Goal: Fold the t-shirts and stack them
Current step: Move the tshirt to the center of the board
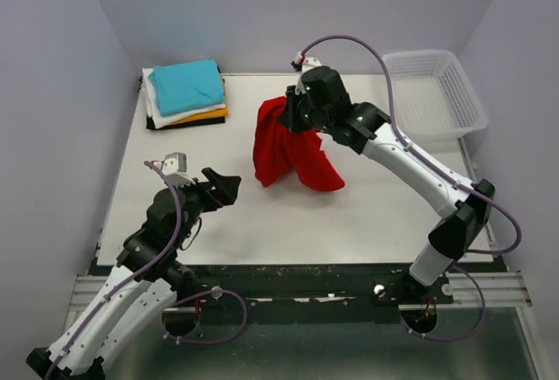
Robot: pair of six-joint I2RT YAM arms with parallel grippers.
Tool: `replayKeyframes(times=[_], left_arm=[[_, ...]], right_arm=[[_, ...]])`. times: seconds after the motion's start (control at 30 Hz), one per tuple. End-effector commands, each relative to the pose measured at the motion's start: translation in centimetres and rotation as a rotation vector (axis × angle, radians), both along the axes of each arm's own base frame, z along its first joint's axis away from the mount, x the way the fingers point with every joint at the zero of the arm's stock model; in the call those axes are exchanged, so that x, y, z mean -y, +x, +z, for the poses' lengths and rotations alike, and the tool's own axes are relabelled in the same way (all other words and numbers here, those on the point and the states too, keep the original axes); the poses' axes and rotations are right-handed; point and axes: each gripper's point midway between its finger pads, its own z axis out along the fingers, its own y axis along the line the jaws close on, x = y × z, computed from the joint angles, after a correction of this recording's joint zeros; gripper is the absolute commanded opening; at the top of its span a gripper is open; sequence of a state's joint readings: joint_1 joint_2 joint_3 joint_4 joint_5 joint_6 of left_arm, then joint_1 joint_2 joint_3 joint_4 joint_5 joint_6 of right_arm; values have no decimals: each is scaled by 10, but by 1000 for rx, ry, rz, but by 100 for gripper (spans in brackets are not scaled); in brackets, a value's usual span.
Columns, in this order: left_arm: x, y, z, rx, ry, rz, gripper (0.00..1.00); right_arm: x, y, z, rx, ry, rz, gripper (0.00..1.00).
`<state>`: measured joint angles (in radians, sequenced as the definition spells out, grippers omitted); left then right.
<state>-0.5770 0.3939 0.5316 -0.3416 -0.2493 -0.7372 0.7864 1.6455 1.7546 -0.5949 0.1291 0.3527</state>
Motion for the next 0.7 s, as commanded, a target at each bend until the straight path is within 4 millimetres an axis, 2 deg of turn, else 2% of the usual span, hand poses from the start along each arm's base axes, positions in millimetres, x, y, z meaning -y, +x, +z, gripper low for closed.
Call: replayKeyframes(times=[0.0,0.13,0.17,0.23,0.27,0.37,0.43,0.47,0.57,0.67], left_arm=[[21,4,-11,-27,28,-101,99],[30,9,-25,-67,77,-141,99],[32,10,-29,-81,87,-151,99],[35,12,-38,-111,98,-166,98],[36,13,-44,-137,101,-169,99],[40,18,-60,-196,101,-183,99],[43,20,-72,-250,91,-196,99],[44,21,-79,-279,85,-198,98],[44,24,-102,-345,52,-194,97],[46,25,-121,-399,-9,-199,88]], right_arm=[[-52,20,-61,-105,24,69,12],[-82,63,-110,-135,-63,41,25],[-84,76,-113,-111,-77,7,31],[-85,96,-121,-77,-102,-45,73],[-83,102,-122,-67,-108,-59,98],[-70,101,-117,-53,-117,-102,100],[-55,90,-100,-21,-84,-118,100],[-46,82,-101,-19,-78,-126,100],[-2,52,-98,-9,-80,-197,100],[45,25,-97,1,-46,-307,100]])
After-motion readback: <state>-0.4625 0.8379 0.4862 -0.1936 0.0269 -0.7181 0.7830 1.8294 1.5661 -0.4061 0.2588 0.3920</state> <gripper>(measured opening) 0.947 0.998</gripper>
